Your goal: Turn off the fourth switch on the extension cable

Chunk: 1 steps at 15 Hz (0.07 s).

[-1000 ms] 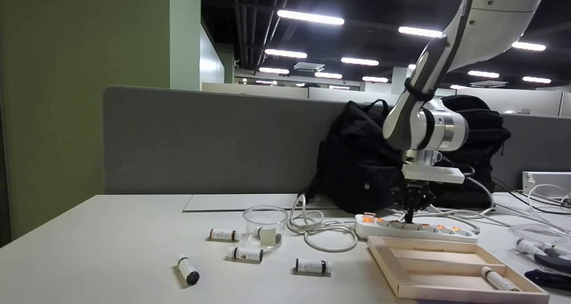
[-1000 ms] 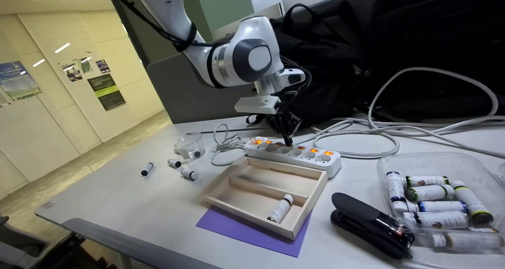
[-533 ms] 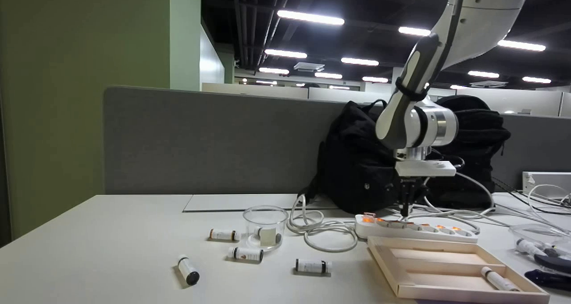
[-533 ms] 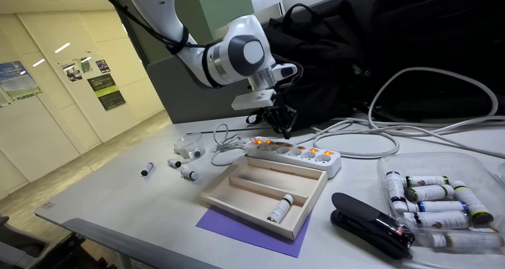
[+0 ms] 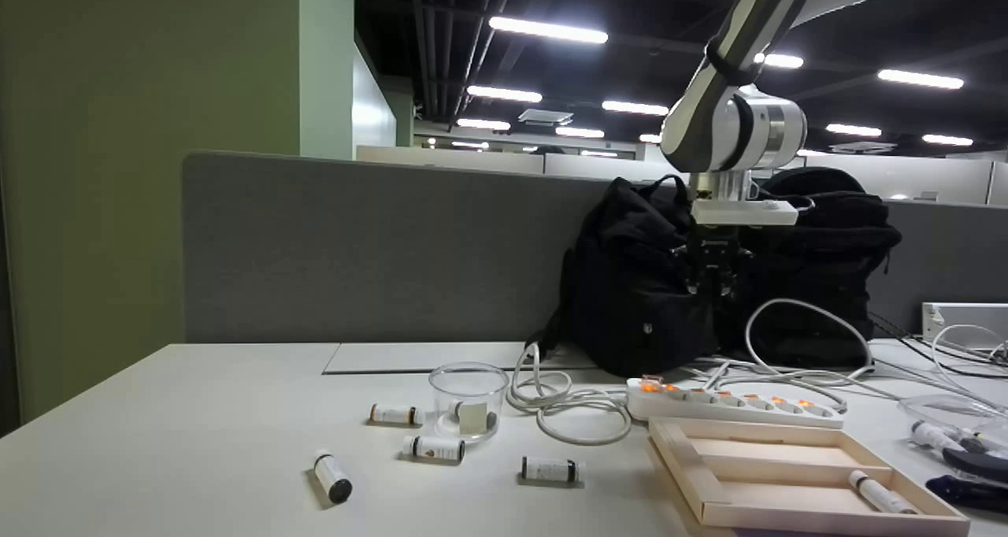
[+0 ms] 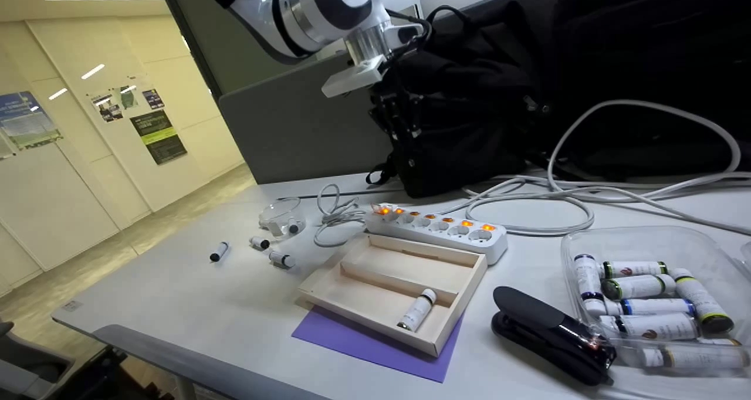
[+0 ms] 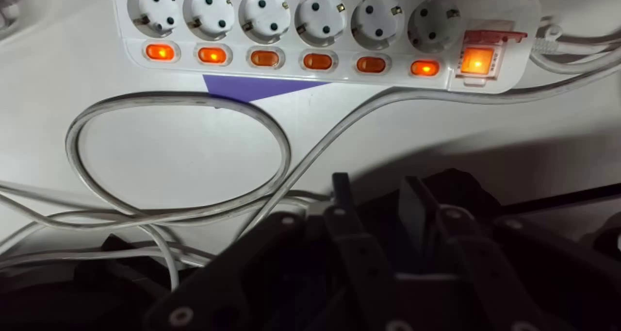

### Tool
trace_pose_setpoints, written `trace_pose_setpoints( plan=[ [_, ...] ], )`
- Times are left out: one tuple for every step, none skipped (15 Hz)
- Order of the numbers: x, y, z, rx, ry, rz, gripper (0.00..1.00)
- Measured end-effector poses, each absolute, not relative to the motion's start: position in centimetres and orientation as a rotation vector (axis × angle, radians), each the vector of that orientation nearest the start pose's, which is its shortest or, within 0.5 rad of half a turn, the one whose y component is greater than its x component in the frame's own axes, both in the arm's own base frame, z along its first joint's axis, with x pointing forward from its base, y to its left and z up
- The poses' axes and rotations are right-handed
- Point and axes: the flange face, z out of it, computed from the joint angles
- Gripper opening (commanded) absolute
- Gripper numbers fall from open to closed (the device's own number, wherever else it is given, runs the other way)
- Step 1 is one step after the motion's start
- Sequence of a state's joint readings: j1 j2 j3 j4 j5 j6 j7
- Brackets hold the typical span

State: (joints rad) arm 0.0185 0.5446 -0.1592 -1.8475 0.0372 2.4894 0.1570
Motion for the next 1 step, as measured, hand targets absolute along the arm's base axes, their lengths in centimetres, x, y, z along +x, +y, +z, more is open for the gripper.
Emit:
trace_pose_setpoints(
  plan=[
    [64.87, -8.44, 23.74, -3.158, 0.475, -0.162, 0.43]
  ],
)
